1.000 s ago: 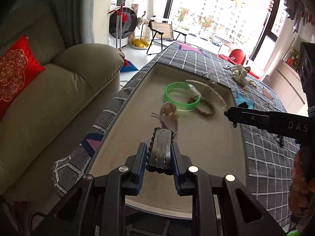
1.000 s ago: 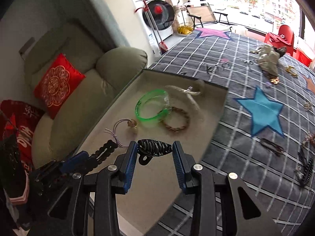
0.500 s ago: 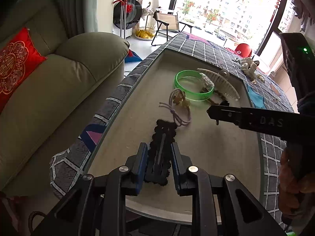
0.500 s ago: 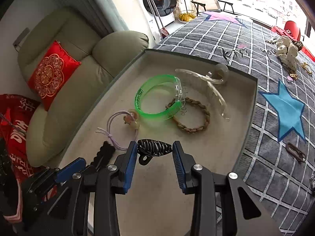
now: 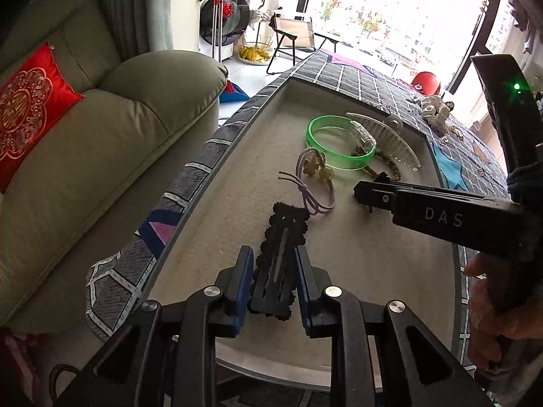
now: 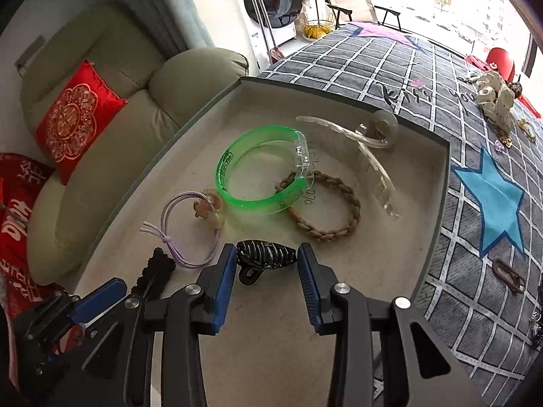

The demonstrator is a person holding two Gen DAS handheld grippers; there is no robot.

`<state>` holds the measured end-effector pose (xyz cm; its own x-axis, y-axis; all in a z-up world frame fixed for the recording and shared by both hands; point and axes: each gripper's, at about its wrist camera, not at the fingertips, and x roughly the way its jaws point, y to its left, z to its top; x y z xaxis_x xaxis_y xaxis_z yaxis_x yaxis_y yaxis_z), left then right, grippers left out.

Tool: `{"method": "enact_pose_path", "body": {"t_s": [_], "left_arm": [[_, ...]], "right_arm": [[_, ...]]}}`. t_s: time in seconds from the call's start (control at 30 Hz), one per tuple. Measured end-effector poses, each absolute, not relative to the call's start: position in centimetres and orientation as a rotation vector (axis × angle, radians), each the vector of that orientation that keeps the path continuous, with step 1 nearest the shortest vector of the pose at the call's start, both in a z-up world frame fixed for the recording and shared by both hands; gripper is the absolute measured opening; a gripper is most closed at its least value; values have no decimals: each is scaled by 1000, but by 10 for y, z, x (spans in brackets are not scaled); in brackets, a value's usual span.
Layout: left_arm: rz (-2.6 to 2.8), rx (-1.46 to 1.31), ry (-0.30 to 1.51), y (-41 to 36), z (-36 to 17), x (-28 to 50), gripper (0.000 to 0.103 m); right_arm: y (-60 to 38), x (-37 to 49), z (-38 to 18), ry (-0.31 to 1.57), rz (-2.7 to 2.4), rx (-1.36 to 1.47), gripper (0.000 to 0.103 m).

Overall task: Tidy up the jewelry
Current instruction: 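Open the left tool over the box while the right tool releases the claw clip inside, then move both open tools back over the remaining jewelry on the bed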

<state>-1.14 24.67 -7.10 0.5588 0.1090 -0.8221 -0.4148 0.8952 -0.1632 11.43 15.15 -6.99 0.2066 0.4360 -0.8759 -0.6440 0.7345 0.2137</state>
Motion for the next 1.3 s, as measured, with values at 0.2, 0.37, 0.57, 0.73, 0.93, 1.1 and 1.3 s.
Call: {"method": "enact_pose_path", "body": {"t_s": [0.2,0.37,0.57,0.73,0.93,1.1,1.3], "left_arm": [[332,-356,947,246,-72,-10,27],[353,-342,952,245,-70,-10,27],[369,-339,968,244,-67,-9,28],[409,-307,911,240,-55,-14,98],[397,-295,912,235,-47,-11,98],[380,-282,908,225,-41,-10,103],[347,-258,906,207,-32,-7,103]], "right_arm": [[153,112,-68,1148,789,-215,61],[147,111,-65,1159,790,-192,66],[129,109,-49,1131,794,-139,76],[112,104,-37,1109,800,-95,79],[93,101,-30,1103,795,-41,80],[72,98,-28,1102,781,17,82],[39,96,-27,1106,761,102,93]]}}
